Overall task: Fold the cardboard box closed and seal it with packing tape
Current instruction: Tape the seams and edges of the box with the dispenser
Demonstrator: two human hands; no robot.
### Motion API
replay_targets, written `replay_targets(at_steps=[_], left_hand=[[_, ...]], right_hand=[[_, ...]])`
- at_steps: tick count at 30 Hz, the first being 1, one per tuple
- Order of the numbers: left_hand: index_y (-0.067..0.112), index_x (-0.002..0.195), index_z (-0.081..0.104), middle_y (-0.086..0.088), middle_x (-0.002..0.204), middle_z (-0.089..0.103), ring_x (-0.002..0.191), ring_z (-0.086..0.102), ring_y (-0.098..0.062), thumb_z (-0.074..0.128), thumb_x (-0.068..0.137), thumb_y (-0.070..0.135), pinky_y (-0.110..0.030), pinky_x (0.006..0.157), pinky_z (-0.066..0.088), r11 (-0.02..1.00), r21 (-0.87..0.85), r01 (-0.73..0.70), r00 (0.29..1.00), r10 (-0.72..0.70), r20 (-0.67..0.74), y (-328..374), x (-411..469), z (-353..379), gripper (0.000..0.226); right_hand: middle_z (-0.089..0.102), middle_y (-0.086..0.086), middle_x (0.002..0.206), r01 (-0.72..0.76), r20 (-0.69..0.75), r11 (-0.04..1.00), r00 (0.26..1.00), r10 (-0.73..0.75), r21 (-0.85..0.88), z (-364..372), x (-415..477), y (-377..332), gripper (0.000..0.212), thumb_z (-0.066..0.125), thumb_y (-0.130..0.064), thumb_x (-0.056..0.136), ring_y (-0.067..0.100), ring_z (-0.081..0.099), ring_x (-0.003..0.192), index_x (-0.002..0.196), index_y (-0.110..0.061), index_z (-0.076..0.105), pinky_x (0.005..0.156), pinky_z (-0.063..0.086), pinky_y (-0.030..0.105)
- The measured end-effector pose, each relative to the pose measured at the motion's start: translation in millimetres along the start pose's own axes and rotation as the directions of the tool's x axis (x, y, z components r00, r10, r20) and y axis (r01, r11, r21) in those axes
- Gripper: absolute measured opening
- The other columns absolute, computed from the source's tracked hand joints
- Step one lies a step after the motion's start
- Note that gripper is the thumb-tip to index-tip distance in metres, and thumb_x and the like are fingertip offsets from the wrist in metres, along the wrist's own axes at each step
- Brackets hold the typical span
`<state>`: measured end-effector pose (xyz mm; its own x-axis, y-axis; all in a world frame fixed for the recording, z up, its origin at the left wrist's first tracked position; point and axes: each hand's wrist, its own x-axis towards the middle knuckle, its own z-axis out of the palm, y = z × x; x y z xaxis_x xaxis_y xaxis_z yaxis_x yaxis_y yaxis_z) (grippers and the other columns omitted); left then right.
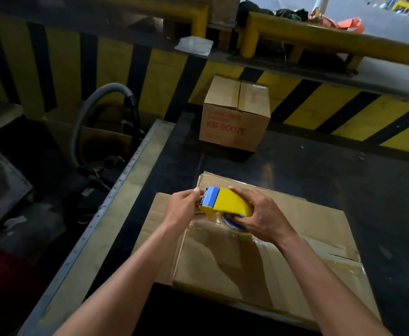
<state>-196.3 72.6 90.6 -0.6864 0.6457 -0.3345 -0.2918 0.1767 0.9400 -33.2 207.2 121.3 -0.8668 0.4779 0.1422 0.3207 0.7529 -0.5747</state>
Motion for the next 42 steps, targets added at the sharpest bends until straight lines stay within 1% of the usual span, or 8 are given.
replay_targets(at_steps=[3,14,19,22,26,28,35,42], left_hand=[[0.001,0.118,0.070,-0.024,0.110,0.075,0.104,0.073,-0.036,0.055,0.105,0.022,-0.037,0.076,0.065,0.968,-0.165,0.188,0.973,-0.161,0.166,6.6,1.3,-6.6,0.028],[0.003,0.121,0.067,-0.019,0.113,0.075,0.097,0.076,-0.026,0.057,0.102,0.016,-0.035,0.079,0.064,0.887,-0.291,0.359,0.905,-0.254,0.342,0.7,3.8,-18.0,0.026],[0.005,0.120,0.069,-0.016,0.106,0.078,0.097,0.076,-0.026,0.060,0.101,0.014,-0.034,0.080,0.064,0.964,-0.111,0.240,0.942,-0.203,0.268,-0.6,5.9,-17.2,0.023],[0.002,0.117,0.071,-0.014,0.096,0.078,0.086,0.078,-0.019,0.061,0.101,0.011,-0.026,0.069,0.063,0.991,0.028,0.128,0.969,-0.131,0.211,1.9,5.1,-14.1,0.021],[-0.005,0.110,0.072,-0.011,0.085,0.075,0.068,0.075,-0.009,0.064,0.098,0.005,-0.019,0.058,0.058,0.991,0.131,0.029,0.992,-0.044,0.117,5.5,5.8,-9.7,0.017],[-0.003,0.107,0.074,-0.010,0.083,0.075,0.066,0.074,-0.008,0.068,0.096,0.007,-0.018,0.057,0.057,0.978,0.207,-0.012,0.997,-0.004,0.076,6.4,6.8,-9.9,0.016],[0.003,0.097,0.078,-0.015,0.086,0.077,0.079,0.077,-0.022,0.070,0.095,0.009,-0.028,0.065,0.064,0.957,0.289,0.014,1.000,-0.013,-0.007,2.8,9.1,-12.3,0.010],[0.002,0.090,0.078,-0.012,0.078,0.078,0.077,0.078,-0.021,0.070,0.093,0.005,-0.035,0.076,0.065,0.957,0.288,0.042,0.997,-0.022,-0.073,1.2,12.4,-32.3,0.009]], right_hand=[[0.055,-0.001,0.139,0.001,0.015,1.000,1.000,-0.001,-0.004,0.2,3.5,2.7,0.078,0.081,-0.043,0.076,0.004,0.046,0.114,0.144,-0.026,0.047,0.093,0.040,0.020],[0.056,-0.005,0.137,0.029,0.052,0.999,0.998,-0.031,0.025,-3.3,4.4,13.8,0.080,0.075,-0.054,0.074,0.003,0.049,0.113,0.145,-0.032,0.044,0.085,0.038,0.008],[0.056,-0.005,0.137,0.050,0.071,0.999,0.996,-0.051,0.017,-3.1,4.5,14.6,0.084,0.069,-0.062,0.071,0.004,0.050,0.112,0.145,-0.032,0.043,0.084,0.038,0.010],[0.057,-0.005,0.135,0.055,0.084,0.999,0.995,-0.054,-0.002,-4.0,5.5,15.2,0.084,0.073,-0.059,0.073,0.006,0.051,0.111,0.147,-0.034,0.041,0.085,0.042,0.014],[0.060,-0.005,0.109,0.092,0.155,0.994,0.985,-0.081,-0.063,-9.7,8.9,14.3,0.075,0.069,-0.060,0.078,0.009,0.053,0.094,0.145,-0.051,0.035,0.076,0.046,0.022],[0.057,-0.008,0.101,0.094,0.198,0.994,0.977,-0.080,-0.062,-15.3,10.4,12.2,0.071,0.067,-0.060,0.079,0.009,0.052,0.090,0.143,-0.051,0.040,0.073,0.044,0.024],[0.054,-0.007,0.098,0.089,0.300,0.992,0.952,-0.057,-0.094,-26.4,12.2,6.5,0.067,0.074,-0.047,0.081,0.012,0.051,0.087,0.141,-0.049,0.043,0.073,0.048,0.028],[0.053,-0.009,0.094,0.083,0.310,0.992,0.950,-0.049,-0.098,-30.5,10.2,15.8,0.066,0.076,-0.042,0.080,0.012,0.051,0.086,0.137,-0.054,0.045,0.071,0.046,0.028]])
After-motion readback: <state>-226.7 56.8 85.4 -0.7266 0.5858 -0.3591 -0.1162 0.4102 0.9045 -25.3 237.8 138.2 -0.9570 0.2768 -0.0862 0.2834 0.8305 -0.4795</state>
